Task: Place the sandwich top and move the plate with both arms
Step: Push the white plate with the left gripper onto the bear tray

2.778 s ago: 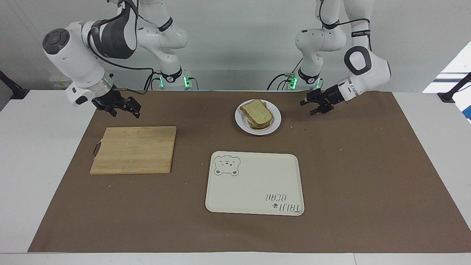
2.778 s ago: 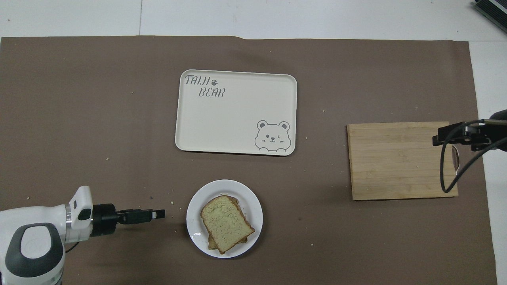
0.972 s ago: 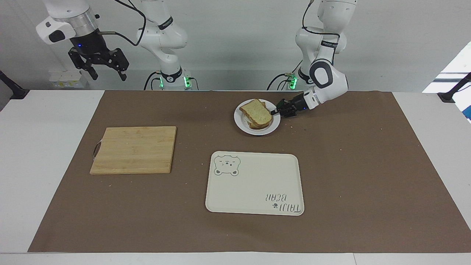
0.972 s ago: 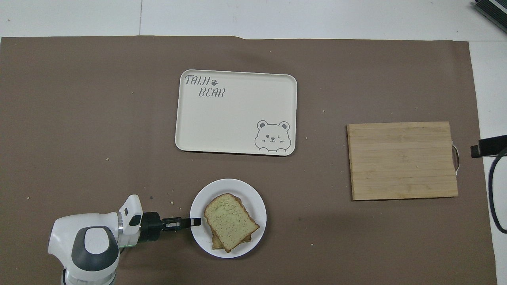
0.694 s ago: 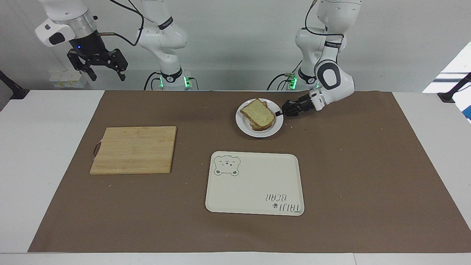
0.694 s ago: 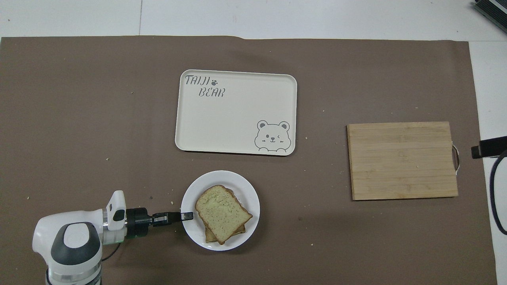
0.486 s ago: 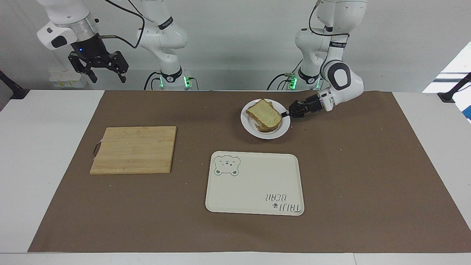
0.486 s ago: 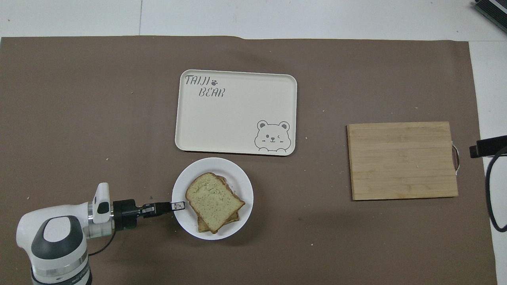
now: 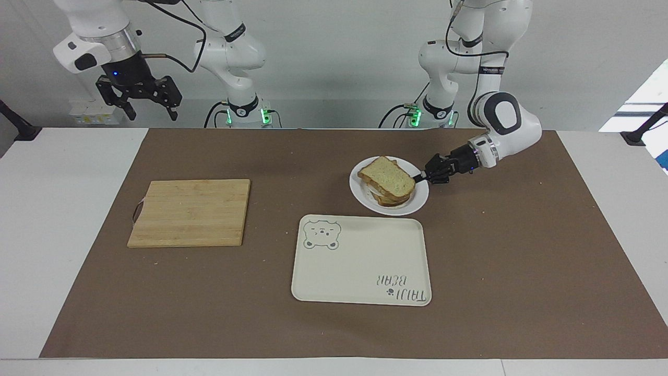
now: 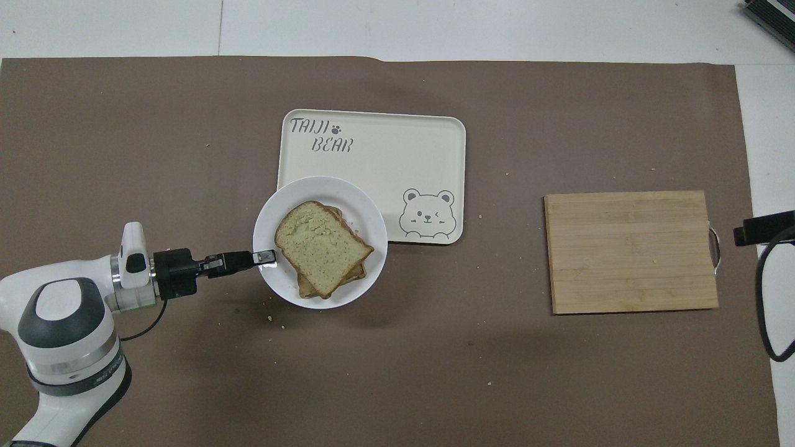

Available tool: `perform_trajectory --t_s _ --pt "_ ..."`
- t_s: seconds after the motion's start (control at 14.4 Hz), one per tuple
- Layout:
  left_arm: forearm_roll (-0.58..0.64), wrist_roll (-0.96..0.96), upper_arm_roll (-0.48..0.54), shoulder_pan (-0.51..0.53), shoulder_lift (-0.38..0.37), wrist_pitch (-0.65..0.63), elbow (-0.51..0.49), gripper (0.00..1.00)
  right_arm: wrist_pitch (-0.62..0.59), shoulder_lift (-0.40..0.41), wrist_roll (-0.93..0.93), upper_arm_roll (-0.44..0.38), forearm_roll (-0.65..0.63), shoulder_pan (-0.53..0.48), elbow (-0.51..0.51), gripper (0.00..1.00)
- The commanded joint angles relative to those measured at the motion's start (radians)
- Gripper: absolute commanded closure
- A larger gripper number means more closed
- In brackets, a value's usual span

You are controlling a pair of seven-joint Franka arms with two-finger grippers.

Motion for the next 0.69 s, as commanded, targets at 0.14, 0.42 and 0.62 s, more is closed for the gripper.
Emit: perform_trajectory --t_s 0.14,0.42,0.62 --pt "0.022 -0.093 -0.01 -0.05 0.192 0.12 0.273 1.0 0.002 -0.027 -0.031 0.004 -0.022 -0.002 -0.03 0.0" --pt "0.086 -0.126 -0.027 -0.092 0.342 0.215 0.442 1.0 0.004 -0.027 -0.03 0.004 -0.022 -0.001 -0.03 0.0" --pt "0.161 -0.164 -0.045 -0.096 0.421 0.228 0.519 1.0 0.011 -0.027 -0.03 0.004 -0.022 -0.002 -0.03 0.0"
